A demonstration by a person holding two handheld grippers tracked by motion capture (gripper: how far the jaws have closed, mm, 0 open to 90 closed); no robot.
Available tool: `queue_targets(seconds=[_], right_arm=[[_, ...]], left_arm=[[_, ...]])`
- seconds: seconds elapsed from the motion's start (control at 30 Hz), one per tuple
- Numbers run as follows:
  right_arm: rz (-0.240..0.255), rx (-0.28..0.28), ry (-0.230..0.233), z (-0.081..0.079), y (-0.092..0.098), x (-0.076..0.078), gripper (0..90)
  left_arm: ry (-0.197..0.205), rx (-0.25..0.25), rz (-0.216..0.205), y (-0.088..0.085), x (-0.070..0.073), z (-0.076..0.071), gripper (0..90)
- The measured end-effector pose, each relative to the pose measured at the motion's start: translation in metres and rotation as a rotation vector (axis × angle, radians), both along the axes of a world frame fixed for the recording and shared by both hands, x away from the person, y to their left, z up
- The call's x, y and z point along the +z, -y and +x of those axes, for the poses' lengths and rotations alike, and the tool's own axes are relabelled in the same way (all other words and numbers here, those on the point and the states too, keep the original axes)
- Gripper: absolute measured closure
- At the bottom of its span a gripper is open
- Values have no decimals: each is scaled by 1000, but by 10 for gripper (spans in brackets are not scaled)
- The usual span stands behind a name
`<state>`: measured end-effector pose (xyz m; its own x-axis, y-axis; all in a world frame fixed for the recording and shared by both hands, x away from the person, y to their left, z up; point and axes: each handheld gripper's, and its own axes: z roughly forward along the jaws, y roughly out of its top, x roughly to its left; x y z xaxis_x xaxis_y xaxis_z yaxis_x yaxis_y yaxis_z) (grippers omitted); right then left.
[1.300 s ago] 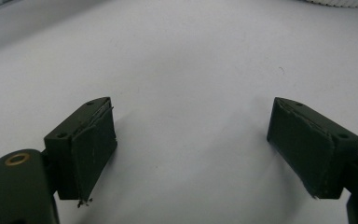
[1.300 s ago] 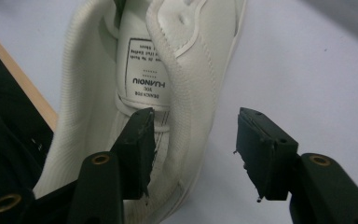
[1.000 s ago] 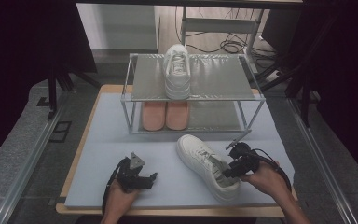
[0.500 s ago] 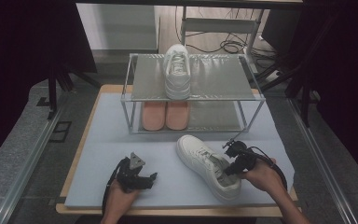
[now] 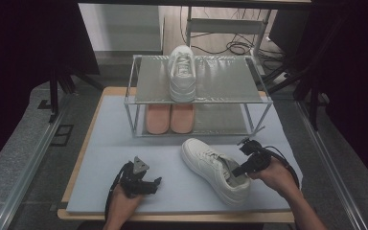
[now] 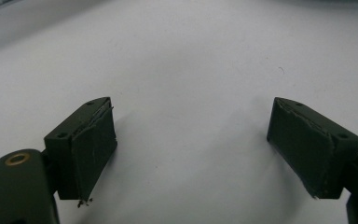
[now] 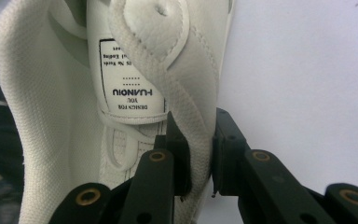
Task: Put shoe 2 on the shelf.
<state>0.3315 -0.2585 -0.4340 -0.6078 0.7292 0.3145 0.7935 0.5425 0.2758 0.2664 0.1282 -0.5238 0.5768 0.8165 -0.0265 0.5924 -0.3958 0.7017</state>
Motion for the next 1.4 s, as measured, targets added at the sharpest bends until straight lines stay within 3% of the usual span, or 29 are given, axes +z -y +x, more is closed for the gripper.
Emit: queue_targets(seconds=[0.13, 0.5, 1.4], right_arm=[[87, -28, -39, 0, 11, -3, 803], [144, -57, -44, -3, 22, 5, 808], [283, -112, 27, -8, 50, 69, 811]], left_arm=[[-2, 0, 1, 0, 0, 0, 154], [-2, 0, 1, 0, 0, 0, 153], [-1, 1, 1, 0, 0, 0, 153]])
